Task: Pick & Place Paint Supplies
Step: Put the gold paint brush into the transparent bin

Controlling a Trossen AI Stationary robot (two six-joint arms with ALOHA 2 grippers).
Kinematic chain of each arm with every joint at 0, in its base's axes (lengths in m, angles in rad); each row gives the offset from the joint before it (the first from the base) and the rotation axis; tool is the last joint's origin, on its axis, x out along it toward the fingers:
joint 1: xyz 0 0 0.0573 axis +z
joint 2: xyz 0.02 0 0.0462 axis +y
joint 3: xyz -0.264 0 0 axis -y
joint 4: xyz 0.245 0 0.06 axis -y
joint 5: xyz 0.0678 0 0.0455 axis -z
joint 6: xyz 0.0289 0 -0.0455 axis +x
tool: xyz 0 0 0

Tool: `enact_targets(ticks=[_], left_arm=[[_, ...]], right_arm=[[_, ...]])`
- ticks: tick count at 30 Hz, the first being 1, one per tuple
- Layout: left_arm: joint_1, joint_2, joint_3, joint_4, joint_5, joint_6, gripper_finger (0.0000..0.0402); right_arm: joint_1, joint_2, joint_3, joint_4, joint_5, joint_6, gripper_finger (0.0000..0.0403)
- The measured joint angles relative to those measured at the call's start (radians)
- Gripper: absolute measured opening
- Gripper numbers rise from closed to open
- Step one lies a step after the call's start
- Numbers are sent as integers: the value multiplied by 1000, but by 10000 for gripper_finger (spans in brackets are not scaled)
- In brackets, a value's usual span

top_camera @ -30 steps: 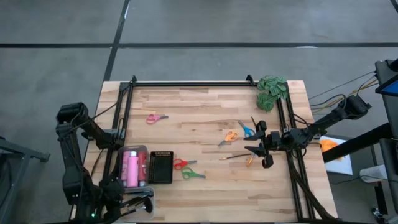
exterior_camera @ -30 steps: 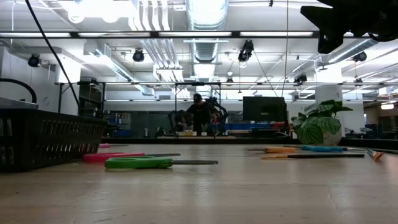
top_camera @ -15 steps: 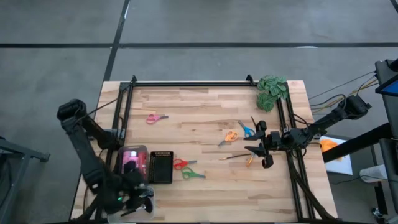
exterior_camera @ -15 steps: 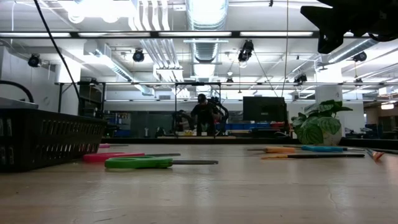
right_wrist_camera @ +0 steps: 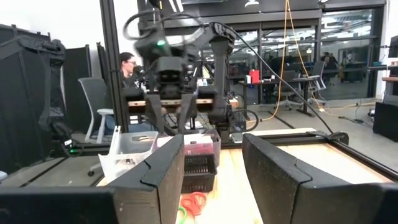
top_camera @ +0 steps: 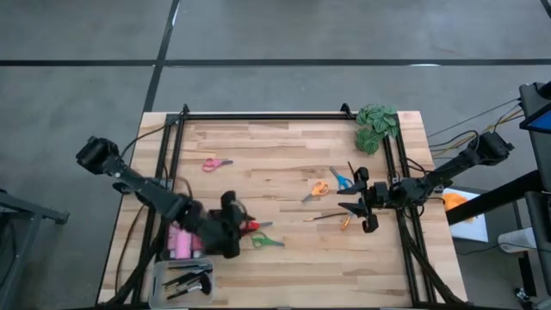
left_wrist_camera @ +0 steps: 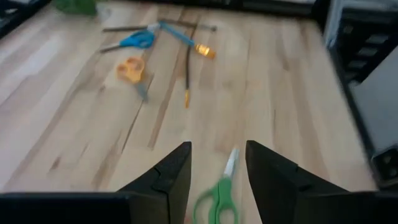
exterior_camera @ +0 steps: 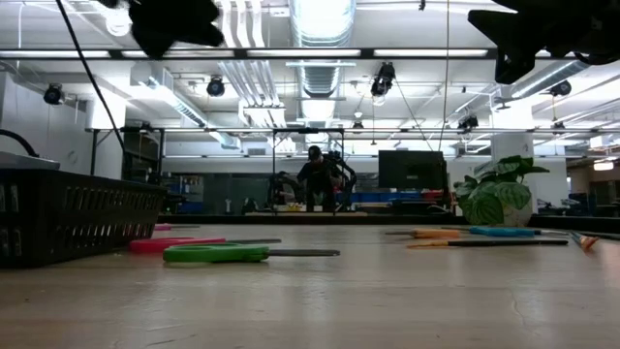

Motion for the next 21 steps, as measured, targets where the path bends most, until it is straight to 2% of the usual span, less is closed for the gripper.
enact_targets(ticks=[3,12,16,21], left_arm=[[68,-29,-76,163,85,87,152],[105,-144,-267,616,139,452,152],[111,-212,-315,662,152,444,152],[110,-260,-367,641,171,352,152]], right_arm=[[0,0,0,-1,0,0,159],[0,0,0,-8,0,0,159],[0,0,0,-16,0,0,159],[0,0,0,-23,0,0,159]])
